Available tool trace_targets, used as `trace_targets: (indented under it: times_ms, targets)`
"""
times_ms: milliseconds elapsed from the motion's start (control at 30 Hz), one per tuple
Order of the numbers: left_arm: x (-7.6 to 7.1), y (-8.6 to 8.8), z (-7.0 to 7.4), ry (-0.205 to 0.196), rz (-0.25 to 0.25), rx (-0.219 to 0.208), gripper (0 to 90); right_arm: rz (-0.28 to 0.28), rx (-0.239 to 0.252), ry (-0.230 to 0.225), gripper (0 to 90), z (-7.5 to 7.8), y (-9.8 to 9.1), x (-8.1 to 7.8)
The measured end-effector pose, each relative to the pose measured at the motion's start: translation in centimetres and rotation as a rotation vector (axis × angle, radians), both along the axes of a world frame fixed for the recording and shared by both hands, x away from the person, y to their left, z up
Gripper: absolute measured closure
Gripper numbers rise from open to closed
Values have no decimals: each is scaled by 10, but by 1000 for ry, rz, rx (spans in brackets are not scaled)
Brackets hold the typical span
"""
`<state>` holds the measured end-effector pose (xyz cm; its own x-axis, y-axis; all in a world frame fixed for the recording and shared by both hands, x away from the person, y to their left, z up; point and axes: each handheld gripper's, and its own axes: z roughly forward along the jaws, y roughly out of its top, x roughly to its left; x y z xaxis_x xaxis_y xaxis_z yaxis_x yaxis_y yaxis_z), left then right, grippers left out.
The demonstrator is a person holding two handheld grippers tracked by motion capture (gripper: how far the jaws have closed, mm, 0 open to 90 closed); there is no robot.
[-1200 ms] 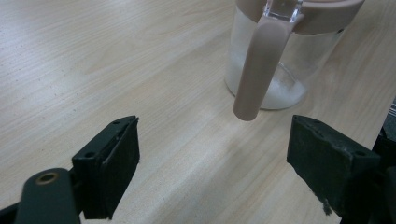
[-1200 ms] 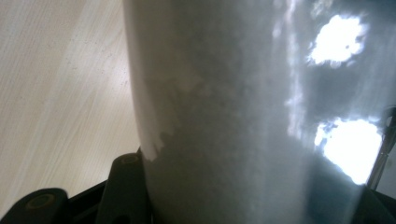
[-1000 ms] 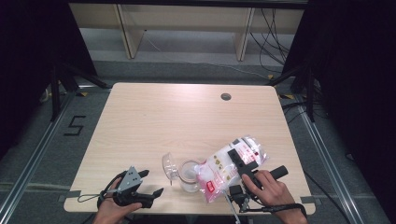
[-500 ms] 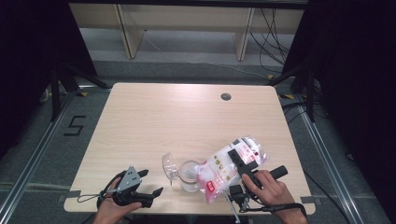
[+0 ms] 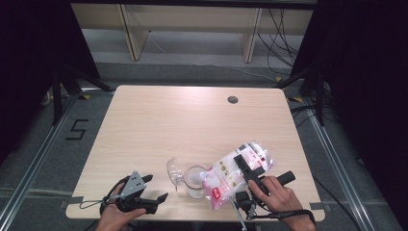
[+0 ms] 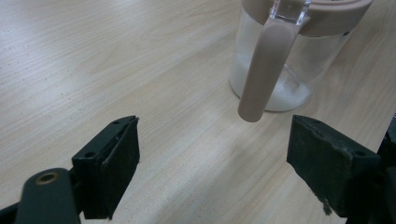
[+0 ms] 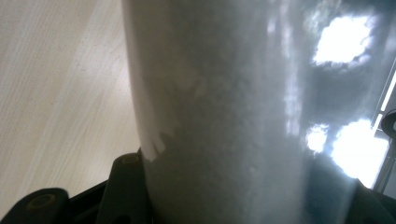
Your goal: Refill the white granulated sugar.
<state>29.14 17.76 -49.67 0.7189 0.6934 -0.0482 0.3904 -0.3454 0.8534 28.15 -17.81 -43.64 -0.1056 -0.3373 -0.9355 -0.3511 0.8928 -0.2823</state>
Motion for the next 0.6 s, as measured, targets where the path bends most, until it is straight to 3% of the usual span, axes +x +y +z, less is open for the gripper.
trace_targets:
  times_ms: [300,400,433,567,600]
  targets:
    - [0,0,0,4,-6,2,168,-2,-1,-5,529,1,-1,0]
    - [0,0,0,2,-8,3,168,22,-21,-15,529,3,1,0]
    - [0,0,0,3,-7,2,168,-4,-7,-3,530,1,1,-2]
    - [0,-1,0,0,-3,-5,168,6,-15,-12,530,3,2,-2]
    - [1,0,1,-11,-18,17,168,6,-15,-12,530,3,2,-2]
